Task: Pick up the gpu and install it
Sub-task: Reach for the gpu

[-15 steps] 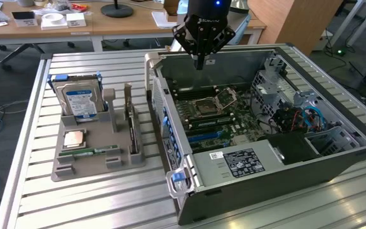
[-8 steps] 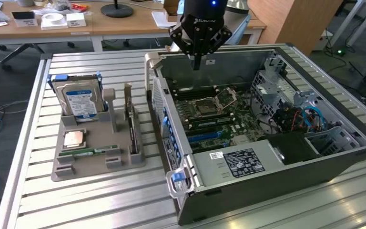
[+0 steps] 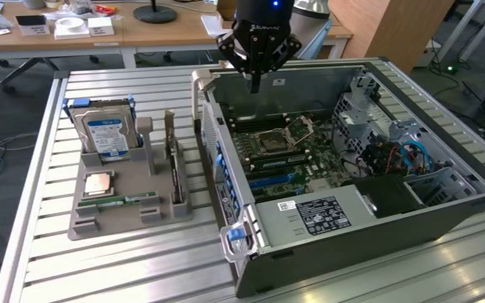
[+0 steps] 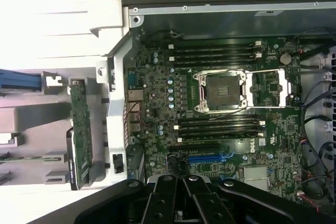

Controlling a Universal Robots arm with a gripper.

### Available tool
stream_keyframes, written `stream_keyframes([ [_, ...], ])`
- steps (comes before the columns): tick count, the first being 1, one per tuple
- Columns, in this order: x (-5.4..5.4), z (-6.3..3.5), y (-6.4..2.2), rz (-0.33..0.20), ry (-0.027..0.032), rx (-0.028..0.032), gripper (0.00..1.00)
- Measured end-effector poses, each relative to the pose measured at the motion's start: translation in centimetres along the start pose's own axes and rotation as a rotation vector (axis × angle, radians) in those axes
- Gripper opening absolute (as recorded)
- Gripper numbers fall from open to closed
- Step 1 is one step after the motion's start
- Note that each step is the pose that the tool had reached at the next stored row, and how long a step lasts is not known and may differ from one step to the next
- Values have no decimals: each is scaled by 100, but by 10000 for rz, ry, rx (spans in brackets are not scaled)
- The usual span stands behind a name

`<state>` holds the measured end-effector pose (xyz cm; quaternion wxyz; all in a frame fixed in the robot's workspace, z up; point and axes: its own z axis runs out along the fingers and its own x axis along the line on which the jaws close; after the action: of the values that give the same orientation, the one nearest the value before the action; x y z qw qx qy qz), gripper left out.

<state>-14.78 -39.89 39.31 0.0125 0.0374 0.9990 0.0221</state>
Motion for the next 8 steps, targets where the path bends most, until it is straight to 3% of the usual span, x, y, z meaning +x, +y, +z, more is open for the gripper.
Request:
stream_keyframes([
  [8, 115, -3, -9, 1, 0, 1, 11],
])
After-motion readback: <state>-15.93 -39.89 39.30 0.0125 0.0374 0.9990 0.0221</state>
